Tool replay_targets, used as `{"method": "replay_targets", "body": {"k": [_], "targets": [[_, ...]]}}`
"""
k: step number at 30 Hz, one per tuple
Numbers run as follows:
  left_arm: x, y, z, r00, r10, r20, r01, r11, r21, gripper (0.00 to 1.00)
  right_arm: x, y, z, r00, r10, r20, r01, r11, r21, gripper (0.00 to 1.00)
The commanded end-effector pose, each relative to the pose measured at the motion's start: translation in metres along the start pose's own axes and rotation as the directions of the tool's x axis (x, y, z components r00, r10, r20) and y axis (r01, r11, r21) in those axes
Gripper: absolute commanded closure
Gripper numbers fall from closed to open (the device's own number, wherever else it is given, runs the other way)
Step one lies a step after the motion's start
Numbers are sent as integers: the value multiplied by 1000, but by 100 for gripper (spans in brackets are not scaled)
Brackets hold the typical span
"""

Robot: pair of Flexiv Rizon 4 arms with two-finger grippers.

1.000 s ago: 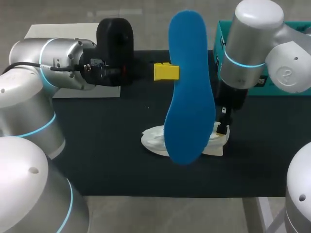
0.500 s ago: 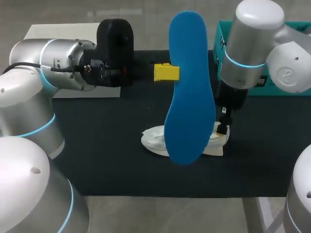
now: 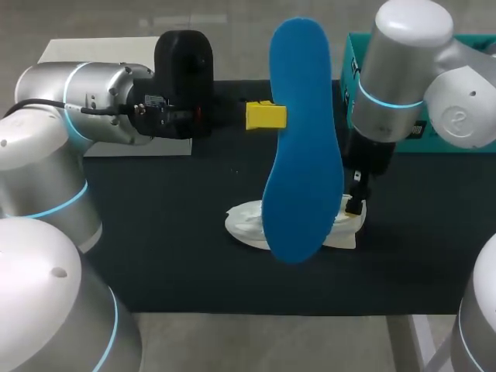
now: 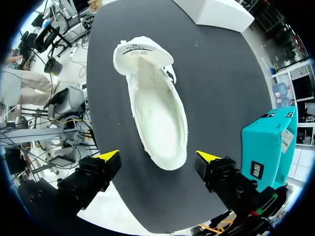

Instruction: Take the shoe out of the shoebox, open the shoe tongue, remove and reinsert the insole, then place the shoe into the shoebox

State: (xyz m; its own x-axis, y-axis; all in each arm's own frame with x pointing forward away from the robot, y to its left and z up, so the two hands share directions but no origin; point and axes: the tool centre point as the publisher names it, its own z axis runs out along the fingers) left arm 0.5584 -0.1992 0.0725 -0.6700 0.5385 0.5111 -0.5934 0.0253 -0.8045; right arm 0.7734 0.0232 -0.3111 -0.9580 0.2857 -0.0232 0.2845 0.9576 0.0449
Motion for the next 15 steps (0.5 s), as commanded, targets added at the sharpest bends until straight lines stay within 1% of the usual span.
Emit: {"method": "replay_targets", "body": {"k": [1,4,5,7,11,13,15], "targets": [[-1,0,0,1000,1,-2,-1,1000,0,100,1,-1,0,1000,0,3,0,1000,-1,0],[-1,0,0,1000,1,-2,-1,1000,0,100,-17,13,4,1000,-15,17,15,1000,20,0],[-1,0,0,1000,1,-2,-1,1000,0,100,-21,16,6,1000,-15,19,14,1000,23,0],[-1,0,0,1000,1,-2,-1,1000,0,100,-31,27,13,999,-31,28,29,998,58,0],[-1,0,0,1000,1,-2,-1,1000,0,100,-43,38,24,999,-33,36,30,996,80,0],[-1,0,0,1000,1,-2,-1,1000,0,100,-48,43,29,999,-29,45,26,997,70,0],[-1,0,0,1000,1,-2,-1,1000,0,100,-51,50,34,998,-32,50,28,996,80,0]]}}
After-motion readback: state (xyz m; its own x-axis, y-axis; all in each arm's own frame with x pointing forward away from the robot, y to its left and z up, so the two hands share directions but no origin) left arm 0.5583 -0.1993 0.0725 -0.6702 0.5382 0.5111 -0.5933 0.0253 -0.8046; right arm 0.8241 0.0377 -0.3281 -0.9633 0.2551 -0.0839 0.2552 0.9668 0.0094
